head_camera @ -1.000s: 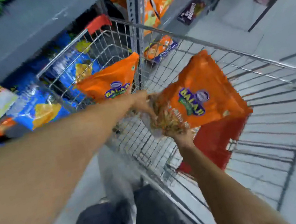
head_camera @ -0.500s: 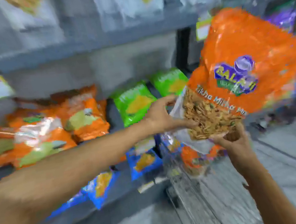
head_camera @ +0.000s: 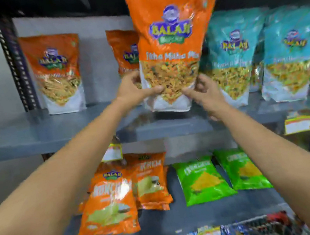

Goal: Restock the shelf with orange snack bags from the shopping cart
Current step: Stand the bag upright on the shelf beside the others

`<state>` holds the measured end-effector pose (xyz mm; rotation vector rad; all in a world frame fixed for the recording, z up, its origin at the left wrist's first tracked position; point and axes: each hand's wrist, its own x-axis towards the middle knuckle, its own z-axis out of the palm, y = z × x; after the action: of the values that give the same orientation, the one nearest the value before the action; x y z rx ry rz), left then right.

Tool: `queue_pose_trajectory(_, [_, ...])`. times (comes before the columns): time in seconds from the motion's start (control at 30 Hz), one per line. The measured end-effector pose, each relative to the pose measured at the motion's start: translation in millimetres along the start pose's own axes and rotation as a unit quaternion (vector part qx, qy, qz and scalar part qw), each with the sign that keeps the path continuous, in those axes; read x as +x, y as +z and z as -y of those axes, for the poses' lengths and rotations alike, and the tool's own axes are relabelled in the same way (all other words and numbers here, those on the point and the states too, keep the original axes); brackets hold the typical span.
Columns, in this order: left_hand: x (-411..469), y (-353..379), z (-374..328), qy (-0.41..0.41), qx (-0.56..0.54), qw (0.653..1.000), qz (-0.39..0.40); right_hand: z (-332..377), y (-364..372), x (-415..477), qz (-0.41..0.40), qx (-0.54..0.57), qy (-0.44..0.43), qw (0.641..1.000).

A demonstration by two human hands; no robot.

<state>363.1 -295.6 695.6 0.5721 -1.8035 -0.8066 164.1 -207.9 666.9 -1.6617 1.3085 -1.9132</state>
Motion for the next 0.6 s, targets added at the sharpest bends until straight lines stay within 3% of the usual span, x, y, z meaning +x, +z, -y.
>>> queue_pose_trajectory(0.23, [28, -7, 64, -0.133, -0.015, 0.991, -0.001, -53, 28, 43, 0.078, -0.031, 0.075, 0.994])
queue_pose_trajectory(0.37, [32, -6, 68, -0.139, -0.001, 0.990, -0.007, -56, 28, 42, 0.081, -0.062, 0.092, 0.991])
queue_pose_trajectory(0.47, [19, -3, 61, -0.115, 0.057, 0.990, -0.055, -45, 30, 34, -0.019, -0.162, 0.031, 0.986])
queue_pose_trajectory(0.53, [7, -4, 54, -0.036, 0.190, 0.977, -0.093, -31, 27, 22, -0.126, -0.261, -0.082, 0.954])
queue_pose_trajectory(0.6, [-12, -2, 42, 0.051, 0.331, 0.937, -0.105, -22, 21, 0, -0.186, -0.325, -0.166, 0.912])
